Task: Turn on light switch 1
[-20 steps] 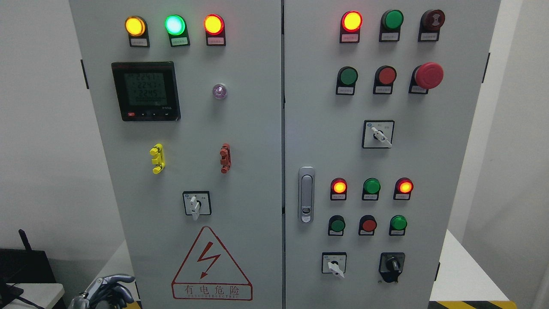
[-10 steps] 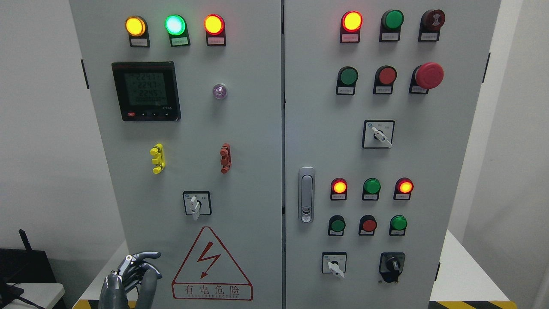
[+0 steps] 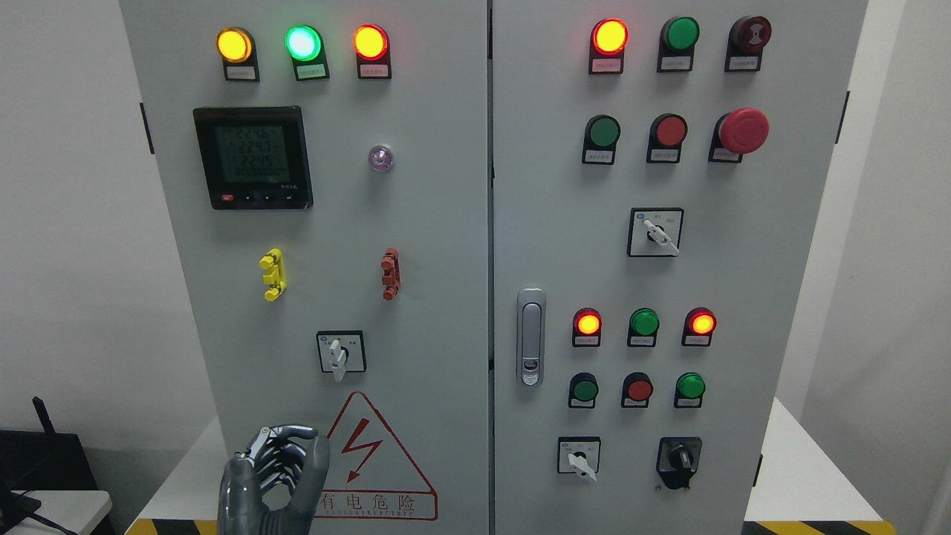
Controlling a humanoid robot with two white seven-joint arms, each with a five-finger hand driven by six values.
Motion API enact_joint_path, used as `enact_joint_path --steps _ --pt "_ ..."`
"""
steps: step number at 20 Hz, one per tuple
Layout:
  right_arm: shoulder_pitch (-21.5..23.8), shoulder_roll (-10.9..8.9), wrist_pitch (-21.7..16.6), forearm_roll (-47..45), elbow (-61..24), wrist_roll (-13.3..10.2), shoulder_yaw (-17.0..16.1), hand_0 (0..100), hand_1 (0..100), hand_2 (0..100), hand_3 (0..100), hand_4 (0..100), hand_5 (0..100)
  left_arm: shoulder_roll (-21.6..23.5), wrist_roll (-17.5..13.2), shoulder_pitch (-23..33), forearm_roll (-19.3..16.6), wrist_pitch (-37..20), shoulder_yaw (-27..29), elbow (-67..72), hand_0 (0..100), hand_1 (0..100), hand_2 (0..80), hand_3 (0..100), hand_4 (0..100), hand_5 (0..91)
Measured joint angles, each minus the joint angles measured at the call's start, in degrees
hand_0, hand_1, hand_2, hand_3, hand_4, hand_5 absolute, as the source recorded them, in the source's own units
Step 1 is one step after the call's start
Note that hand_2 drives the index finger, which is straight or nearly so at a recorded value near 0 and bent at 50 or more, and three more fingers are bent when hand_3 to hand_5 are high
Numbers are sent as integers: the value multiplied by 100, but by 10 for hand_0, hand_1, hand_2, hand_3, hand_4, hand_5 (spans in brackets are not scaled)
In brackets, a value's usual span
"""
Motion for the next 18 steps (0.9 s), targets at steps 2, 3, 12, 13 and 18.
enact_joint_path --steps 2,3,12,13,18 --pt "0 0 0 0 0 0 0 120 389 0 0 0 0 -21 19 -28 110 140 -76 -12 0 298 508 846 881 874" --pt "0 0 0 0 0 0 0 120 389 0 0 0 0 -32 40 -43 152 189 -110 -17 0 298 508 847 881 874" --pt "0 0 0 0 0 0 0 120 389 0 0 0 0 -105 578 -243 371 939 -303 -67 35 393 500 836 881 877" --pt "0 0 0 0 0 0 0 120 389 0 0 0 0 -111 669 -269 385 983 -315 -69 50 399 500 834 881 877" --pt "0 0 4 0 0 0 0 120 389 0 0 0 0 -141 947 -377 439 1233 -362 -81 143 460 483 823 881 880"
